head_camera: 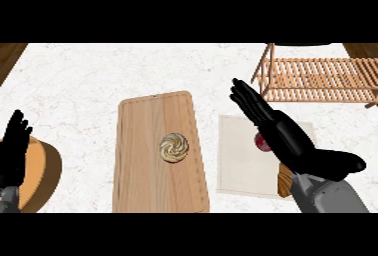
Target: Pick the can from the placemat and place it in the tiered shelf
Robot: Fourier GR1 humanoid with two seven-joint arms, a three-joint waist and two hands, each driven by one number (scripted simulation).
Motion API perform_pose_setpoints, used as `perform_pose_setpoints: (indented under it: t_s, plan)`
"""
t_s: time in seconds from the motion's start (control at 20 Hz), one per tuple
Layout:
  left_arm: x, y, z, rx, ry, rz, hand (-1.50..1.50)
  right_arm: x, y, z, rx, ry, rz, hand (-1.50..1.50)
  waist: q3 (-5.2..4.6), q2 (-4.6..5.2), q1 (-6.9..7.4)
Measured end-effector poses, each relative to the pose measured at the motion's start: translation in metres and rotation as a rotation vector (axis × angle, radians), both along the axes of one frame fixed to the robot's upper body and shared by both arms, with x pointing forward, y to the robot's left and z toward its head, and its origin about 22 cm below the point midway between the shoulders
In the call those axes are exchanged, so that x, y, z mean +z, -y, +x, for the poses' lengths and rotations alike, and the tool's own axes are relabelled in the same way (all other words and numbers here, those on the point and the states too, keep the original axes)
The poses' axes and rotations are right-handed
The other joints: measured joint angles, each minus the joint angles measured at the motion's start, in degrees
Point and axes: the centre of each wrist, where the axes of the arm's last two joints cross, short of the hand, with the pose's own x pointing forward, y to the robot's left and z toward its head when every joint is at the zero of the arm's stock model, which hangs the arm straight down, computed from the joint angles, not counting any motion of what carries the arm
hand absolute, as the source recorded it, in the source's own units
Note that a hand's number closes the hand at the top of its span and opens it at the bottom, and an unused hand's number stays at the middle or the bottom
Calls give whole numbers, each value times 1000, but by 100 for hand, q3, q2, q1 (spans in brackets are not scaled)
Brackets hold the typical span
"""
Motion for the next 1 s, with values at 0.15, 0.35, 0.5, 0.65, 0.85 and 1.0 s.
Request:
perform_pose_setpoints:
  t_s: [0.15,0.35,0.5,0.65,0.85,1.0]
  plan:
    - [5,13,7,-50,49,0,0,-2,7,18,16,-14,-14,150,-16,-57,19]
    - [30,48,23,-178,167,-25,0,7,32,45,-41,-21,-99,-150,-29,-84,30]
    - [38,66,25,-249,203,-59,0,-5,51,62,-153,-120,-26,-150,-26,-79,78]
    - [45,82,22,-287,218,-80,0,-5,83,76,-128,-134,42,-150,-25,-89,84]
    - [47,94,19,-297,225,-91,0,11,125,79,-9,-87,4,-150,-25,-103,41]
    - [44,96,15,-302,221,-94,0,40,136,79,84,-44,-159,-150,-32,-124,34]
